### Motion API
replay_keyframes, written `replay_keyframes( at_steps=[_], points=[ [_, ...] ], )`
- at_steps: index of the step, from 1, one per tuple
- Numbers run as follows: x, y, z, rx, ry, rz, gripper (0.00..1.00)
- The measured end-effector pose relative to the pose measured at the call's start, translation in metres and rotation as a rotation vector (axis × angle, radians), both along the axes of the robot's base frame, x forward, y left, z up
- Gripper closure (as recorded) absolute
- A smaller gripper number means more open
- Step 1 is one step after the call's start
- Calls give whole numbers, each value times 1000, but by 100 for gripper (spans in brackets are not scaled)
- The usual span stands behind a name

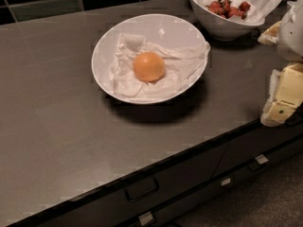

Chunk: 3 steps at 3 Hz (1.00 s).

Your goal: Pick orange from white bowl

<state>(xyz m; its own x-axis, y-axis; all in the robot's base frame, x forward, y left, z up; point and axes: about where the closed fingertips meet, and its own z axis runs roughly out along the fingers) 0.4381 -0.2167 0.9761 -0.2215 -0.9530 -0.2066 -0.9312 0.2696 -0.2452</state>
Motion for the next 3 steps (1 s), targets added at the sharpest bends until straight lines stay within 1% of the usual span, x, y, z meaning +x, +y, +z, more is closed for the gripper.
replay_keyframes(
  at_steps=[1, 2, 3],
  points=[
    [0, 0, 0, 0, 0, 0, 0],
    [19, 11, -2, 13, 1, 45, 0],
    [48, 22, -7, 29, 7, 92, 0]
  ],
)
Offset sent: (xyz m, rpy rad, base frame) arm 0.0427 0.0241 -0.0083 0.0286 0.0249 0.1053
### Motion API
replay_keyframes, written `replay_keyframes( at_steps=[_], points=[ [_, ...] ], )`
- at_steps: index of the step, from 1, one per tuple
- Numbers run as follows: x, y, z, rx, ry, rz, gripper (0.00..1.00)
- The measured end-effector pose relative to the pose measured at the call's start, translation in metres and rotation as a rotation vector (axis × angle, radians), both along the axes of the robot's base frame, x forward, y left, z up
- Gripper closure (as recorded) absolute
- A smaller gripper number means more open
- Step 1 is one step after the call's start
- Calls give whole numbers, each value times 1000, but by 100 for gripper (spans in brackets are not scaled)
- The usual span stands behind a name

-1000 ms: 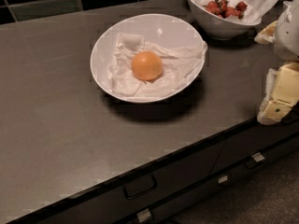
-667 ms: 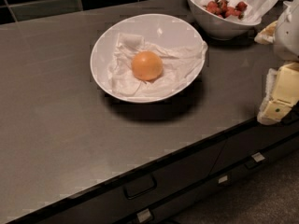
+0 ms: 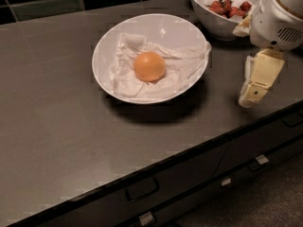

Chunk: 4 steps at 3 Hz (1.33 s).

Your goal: Pick orange from white bowl

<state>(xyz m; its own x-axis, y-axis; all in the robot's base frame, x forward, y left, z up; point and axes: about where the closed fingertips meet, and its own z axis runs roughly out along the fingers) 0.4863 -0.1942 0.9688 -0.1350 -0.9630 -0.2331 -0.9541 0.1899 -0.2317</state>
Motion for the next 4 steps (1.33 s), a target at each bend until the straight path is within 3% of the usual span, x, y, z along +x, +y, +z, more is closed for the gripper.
replay_keyframes(
  at_steps=[2, 3, 4],
  points=[
    [55, 34, -12, 34, 5, 90, 0],
    [55, 34, -12, 34, 4, 91, 0],
    [65, 50, -6, 24, -8, 138, 0]
  ],
)
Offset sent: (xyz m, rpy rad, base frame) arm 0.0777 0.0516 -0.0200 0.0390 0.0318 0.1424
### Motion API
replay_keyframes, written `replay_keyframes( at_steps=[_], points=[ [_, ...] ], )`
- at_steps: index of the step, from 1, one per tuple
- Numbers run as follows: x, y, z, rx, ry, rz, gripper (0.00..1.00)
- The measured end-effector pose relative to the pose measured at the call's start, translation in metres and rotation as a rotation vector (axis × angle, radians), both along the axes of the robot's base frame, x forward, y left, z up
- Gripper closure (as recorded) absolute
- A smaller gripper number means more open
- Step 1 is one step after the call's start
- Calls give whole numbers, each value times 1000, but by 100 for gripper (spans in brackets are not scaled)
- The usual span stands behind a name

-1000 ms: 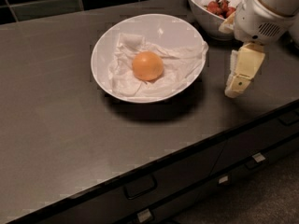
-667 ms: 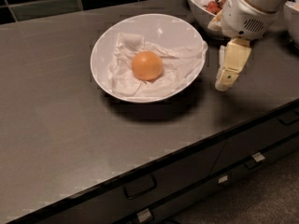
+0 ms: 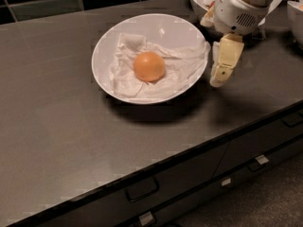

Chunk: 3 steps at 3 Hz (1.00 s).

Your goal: Pick orange from white bowl

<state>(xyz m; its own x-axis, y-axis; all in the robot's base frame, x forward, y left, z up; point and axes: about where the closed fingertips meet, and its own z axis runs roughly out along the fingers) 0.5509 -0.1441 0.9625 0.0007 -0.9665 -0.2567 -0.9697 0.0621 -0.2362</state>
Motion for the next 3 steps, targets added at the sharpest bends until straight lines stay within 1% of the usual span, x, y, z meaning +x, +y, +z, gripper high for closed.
replay_keyframes(
  at_steps=[1, 2, 3],
  points=[
    [17, 34, 7, -24, -13, 105, 1],
    [33, 63, 4, -31, -21, 177, 0],
    [33, 63, 4, -30, -22, 178, 0]
  ],
)
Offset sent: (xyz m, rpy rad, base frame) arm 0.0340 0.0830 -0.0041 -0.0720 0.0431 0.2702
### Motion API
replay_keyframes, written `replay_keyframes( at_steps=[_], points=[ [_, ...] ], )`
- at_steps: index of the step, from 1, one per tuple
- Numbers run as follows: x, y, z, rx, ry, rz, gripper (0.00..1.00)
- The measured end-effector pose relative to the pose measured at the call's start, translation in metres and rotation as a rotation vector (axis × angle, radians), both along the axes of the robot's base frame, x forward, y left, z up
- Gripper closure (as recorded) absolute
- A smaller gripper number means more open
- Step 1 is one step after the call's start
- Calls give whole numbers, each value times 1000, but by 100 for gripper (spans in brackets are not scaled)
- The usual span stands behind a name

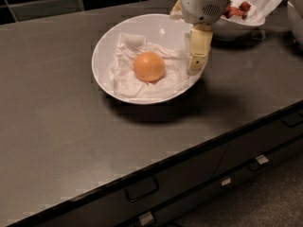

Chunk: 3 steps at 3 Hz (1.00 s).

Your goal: Pick orange from white bowl

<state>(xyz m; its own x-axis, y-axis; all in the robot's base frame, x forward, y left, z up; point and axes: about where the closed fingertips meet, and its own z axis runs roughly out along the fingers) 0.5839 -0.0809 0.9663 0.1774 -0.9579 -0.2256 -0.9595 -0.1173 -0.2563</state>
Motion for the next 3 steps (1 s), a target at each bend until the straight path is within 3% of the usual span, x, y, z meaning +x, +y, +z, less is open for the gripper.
replay_keyframes(
  at_steps=[2, 3],
  points=[
    [18, 38, -8, -2, -6, 95, 0],
    [29, 58, -18, -10, 8, 141, 5]
  ],
)
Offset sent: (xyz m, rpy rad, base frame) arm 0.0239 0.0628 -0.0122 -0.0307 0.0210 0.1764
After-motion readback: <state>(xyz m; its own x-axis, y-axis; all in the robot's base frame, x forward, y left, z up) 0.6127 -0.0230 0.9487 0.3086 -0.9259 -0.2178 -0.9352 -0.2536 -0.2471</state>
